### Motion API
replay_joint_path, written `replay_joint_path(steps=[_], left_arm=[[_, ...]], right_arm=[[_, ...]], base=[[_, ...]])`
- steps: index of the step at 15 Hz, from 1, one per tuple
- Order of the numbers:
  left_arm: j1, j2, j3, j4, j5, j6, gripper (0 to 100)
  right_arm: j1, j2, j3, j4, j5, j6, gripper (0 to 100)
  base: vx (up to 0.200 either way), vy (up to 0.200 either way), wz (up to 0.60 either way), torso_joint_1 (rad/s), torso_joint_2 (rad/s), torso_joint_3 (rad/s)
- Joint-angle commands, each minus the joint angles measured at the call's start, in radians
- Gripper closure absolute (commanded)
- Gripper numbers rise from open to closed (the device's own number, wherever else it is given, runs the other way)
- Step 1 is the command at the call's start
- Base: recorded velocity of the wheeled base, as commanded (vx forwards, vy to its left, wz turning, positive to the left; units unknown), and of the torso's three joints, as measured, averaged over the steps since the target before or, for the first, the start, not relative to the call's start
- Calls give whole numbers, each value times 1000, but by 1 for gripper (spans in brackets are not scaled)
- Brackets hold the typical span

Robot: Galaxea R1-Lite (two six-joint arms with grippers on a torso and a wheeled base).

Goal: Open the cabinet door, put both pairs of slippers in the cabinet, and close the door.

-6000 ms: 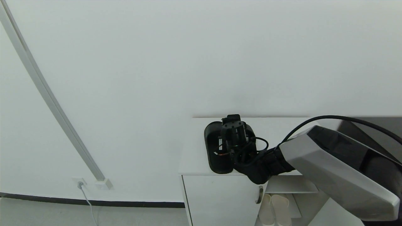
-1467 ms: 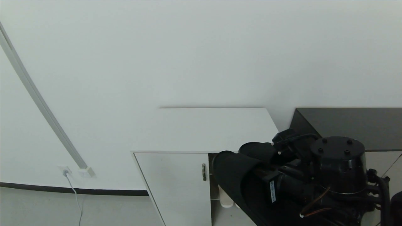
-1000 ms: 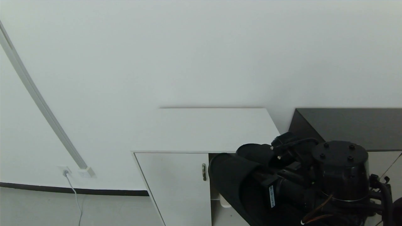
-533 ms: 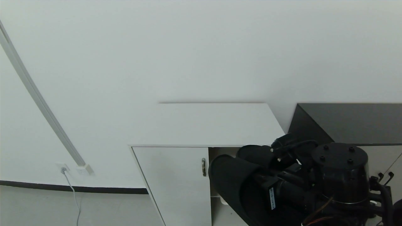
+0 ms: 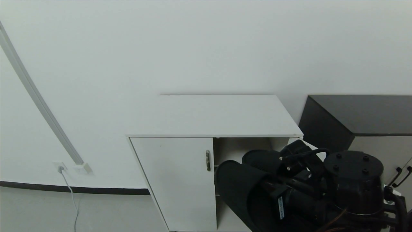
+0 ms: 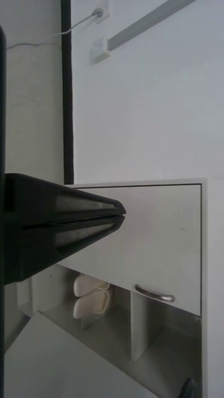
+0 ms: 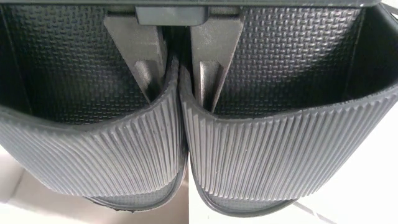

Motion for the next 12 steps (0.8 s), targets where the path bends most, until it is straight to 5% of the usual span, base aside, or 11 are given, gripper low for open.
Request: replay_joint_path(steps=[1,12], left_arm=[[1,1,0,0,0,0,100],[1,1,0,0,2,1,100]], right_arm=[[0,2,3,0,0,0,100],[0,14,17,-2,5,0,100]], base=[[0,0,0,-222,549,320],[0,0,0,-197,518,317]])
